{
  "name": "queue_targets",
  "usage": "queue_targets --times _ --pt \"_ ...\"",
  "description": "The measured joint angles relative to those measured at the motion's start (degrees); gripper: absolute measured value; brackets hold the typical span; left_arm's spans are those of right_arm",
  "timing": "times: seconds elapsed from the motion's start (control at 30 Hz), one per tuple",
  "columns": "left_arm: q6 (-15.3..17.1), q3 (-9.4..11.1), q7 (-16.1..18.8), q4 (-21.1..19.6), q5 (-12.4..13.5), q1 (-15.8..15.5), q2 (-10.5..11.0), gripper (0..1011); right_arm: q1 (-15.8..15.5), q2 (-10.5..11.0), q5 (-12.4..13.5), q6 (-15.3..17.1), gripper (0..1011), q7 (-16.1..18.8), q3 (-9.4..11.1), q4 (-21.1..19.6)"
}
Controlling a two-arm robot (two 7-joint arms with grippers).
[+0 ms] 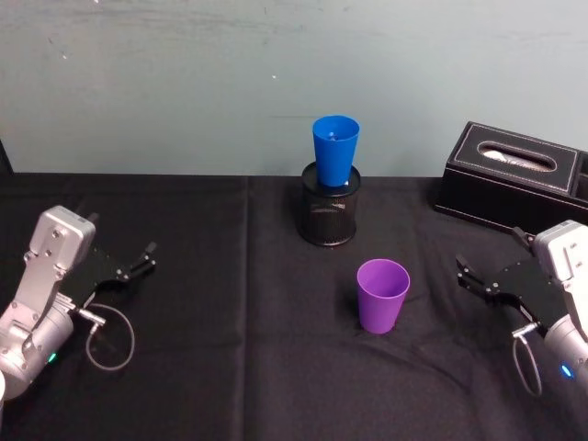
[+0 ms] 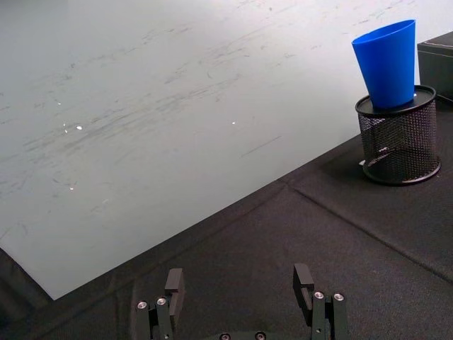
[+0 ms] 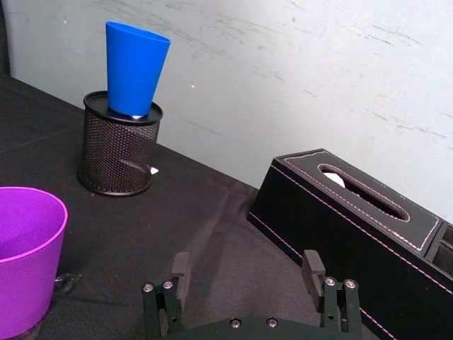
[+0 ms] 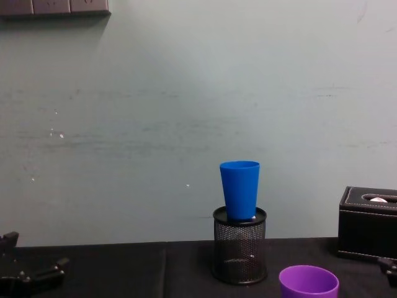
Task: Pick up one cup with a gripper and tap it against the other cup.
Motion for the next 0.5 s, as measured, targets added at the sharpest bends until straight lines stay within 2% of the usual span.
queue_targets --times 0.5 --pt "0.0 0.0 0.0 0.0 0.0 0.0 0.0 1011 0.0 0.0 0.0 0.0 1003 0.0 0.0 0.0"
